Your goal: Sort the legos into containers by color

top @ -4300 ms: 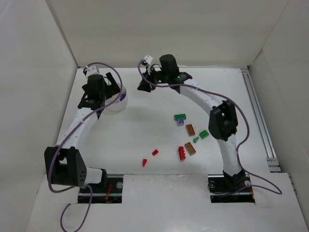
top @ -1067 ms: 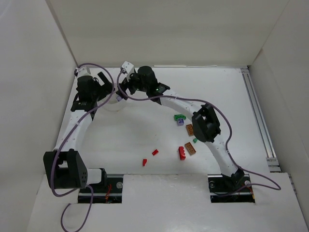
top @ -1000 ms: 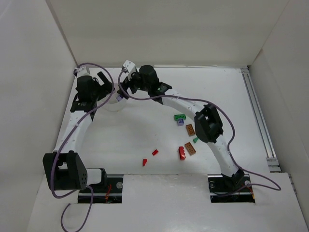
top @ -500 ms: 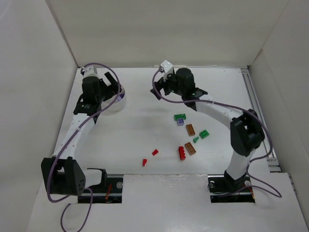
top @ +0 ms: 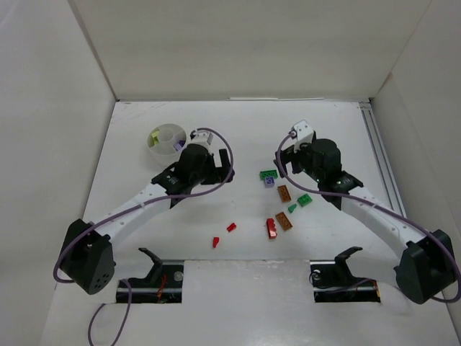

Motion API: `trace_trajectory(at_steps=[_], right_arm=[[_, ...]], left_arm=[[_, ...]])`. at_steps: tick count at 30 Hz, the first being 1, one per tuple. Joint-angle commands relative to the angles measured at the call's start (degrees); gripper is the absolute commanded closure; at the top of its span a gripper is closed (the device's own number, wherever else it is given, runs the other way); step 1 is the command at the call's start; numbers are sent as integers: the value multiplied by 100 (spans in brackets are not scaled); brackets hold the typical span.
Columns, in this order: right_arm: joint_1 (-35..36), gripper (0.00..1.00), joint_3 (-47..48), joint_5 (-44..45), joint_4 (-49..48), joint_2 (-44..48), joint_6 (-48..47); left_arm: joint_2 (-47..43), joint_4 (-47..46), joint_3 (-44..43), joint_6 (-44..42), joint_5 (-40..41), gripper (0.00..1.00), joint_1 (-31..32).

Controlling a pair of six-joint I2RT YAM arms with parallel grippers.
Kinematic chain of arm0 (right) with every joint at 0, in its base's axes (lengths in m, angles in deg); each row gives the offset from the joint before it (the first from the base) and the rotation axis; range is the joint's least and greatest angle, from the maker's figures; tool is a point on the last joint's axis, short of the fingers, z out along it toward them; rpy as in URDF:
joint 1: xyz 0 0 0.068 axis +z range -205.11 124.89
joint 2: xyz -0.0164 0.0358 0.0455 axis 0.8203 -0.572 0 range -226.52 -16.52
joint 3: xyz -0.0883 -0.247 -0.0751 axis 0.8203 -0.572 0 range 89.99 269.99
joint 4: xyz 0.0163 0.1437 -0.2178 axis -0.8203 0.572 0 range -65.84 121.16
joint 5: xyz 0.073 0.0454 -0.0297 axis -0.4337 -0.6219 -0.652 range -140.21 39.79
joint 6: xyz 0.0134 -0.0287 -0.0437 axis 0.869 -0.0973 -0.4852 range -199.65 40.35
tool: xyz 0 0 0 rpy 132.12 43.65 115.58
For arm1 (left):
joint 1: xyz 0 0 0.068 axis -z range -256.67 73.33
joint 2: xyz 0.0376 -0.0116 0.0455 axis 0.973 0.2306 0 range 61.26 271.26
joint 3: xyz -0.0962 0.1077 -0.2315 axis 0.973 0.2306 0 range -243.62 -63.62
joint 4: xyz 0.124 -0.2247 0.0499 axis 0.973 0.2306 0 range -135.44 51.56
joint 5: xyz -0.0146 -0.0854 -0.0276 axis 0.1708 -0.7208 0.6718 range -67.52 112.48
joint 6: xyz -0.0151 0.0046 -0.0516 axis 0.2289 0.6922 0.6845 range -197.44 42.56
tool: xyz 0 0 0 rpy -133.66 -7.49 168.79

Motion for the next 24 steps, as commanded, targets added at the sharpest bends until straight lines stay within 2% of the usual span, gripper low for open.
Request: trace_trajectory(at_steps=[1,4,5,9,12,16,19,24], right_arm=[[-81,0,-190,395,388,372,223],[-133,0,-392,614,503,557,337],[-134,0,-479,615,504,558,338],[-187,0,-541,563,566,611,338],[-187,0,-541,501,627,611,338],[-187,2,-541,439,627,611,276],[-187,2,-541,439,627,558,214],[-187,2,-541,317,627,558,110]], left_arm=[[-141,87,454,288,106,1,240],[-89,87,806,289,201,3,907],[-37,148,807,289,480,3,1335],[341,596,807,350,879,5,2121],[544,764,807,280,931,7,2411],[676,816,930,227,1115,10,2491],[729,667,983,-18,836,17,2552],[676,527,992,-19,1150,17,2614]])
